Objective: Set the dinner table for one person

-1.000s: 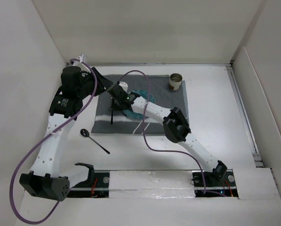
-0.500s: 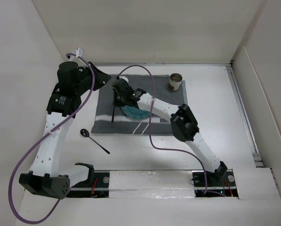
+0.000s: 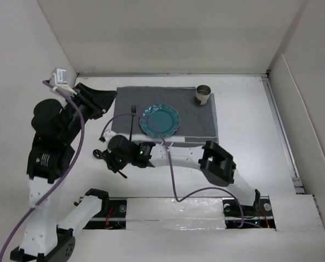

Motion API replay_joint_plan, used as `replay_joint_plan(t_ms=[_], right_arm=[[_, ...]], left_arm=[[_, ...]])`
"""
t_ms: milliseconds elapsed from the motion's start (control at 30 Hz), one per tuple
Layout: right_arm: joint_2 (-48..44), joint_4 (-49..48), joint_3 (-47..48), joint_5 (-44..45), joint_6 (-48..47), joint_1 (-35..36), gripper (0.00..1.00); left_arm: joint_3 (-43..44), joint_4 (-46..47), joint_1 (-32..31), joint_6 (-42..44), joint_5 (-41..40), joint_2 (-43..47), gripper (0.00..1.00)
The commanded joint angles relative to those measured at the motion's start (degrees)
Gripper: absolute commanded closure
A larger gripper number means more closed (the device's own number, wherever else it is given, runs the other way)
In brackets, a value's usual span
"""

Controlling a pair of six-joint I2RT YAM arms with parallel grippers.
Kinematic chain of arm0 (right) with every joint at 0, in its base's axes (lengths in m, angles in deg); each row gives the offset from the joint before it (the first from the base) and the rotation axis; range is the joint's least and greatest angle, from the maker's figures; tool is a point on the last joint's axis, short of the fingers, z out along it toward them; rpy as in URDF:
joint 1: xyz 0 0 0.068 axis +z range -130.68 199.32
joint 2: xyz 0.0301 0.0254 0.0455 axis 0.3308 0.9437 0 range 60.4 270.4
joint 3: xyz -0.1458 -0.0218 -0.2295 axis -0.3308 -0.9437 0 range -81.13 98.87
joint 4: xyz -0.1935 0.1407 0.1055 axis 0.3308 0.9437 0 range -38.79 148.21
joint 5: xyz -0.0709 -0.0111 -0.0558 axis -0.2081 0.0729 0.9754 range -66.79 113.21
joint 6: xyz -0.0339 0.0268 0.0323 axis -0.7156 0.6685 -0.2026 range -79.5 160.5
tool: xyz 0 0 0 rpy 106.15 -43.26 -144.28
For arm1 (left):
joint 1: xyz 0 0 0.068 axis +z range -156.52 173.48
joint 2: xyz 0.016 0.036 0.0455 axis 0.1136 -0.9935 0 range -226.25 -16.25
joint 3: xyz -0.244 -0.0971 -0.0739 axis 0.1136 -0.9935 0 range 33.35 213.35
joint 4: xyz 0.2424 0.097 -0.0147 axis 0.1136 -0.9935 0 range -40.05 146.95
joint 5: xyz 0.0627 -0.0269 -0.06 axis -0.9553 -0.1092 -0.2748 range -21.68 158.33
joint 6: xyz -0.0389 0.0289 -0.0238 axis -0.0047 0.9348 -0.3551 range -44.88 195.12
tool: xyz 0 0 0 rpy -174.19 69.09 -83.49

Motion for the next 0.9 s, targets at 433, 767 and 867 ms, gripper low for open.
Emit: replay_joint_plan(t_ms=[433,767,867], right_arm=[[18.1,5.8,16.9,9.6,-16.0,3.6,0.64],[11.0,4.5,11.2,9.5,-12.1,4.6,1.00],[-0.1,1.9,6.2,6.0,-8.0,0.6,1.00]], left_arm=[[1.7,-9.9,-0.2,0.3,-4.7,4.8,0.70],[5.2,-11.0,-0.2,3.2,-10.4,4.7,0.69],[6.1,-10.0,-0.2,4.3,-12.4,4.3,0.69]])
